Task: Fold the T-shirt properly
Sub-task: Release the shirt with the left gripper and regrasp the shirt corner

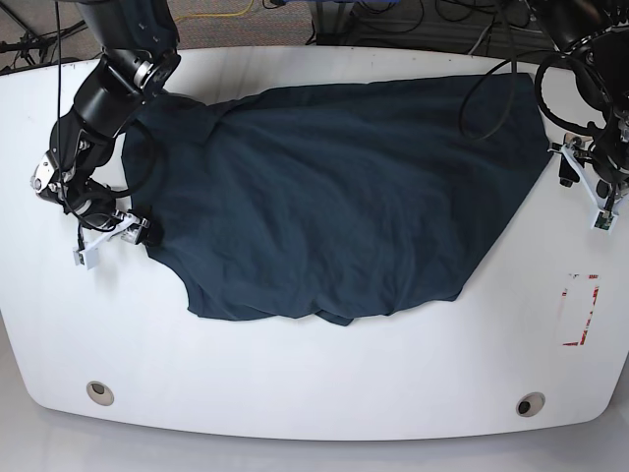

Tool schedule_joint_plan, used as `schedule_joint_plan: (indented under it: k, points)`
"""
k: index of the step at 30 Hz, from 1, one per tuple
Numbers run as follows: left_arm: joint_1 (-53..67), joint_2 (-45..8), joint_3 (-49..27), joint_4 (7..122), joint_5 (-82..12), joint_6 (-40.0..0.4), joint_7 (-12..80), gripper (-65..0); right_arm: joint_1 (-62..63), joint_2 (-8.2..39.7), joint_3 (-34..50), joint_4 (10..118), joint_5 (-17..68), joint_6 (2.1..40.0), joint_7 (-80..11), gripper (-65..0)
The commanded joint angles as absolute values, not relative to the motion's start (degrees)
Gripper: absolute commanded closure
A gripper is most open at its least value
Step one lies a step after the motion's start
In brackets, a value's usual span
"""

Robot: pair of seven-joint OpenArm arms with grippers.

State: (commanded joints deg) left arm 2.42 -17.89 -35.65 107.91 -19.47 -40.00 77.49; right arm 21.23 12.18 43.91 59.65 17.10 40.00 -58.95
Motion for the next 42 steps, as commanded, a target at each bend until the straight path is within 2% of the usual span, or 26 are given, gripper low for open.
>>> schedule_joint_plan:
  k: [7, 12, 14, 21, 26, 36, 42]
  points:
    - [3.5, -17.9, -36.5, 107.6, -22.8, -40.0, 77.6, -36.7, 21.1, 10.1, 40.2, 59.9, 17.4, 40.0, -59.2, -48.8]
    - [4.5, -17.5, -41.1, 107.6, -28.2, -40.0, 79.4, -36.7, 21.1, 9.5, 38.9, 59.9, 17.4, 40.0, -59.2, -46.3]
    - [4.7, -17.5, -42.0, 107.6, -30.0, -40.0, 80.0, -36.7, 21.1, 8.8, 39.0, 59.9, 17.2, 40.0, -59.2, -41.4]
    - [8.2, -17.5, -42.2, 107.5, -37.8, -40.0, 80.0, -36.7, 20.6, 8.9, 38.6, 59.9, 17.0, 40.0, -59.0, -13.5]
    - [10.9, -17.5, -42.2, 103.7, -44.0, -40.0, 80.0, -36.7, 20.7, 8.9, 38.5, 59.9, 16.9, 40.0, -59.0, -3.8]
    - [13.2, -19.6, -42.8, 89.5, -54.0, -40.0, 80.0, -37.1, 20.4, 8.9, 38.5, 59.9, 16.9, 40.0, -58.9, -3.0]
    - [14.0, -20.9, -42.9, 86.5, -54.6, -40.0, 80.0, -37.1, 20.3, 8.9, 38.5, 59.8, 16.9, 40.0, -58.9, -3.0]
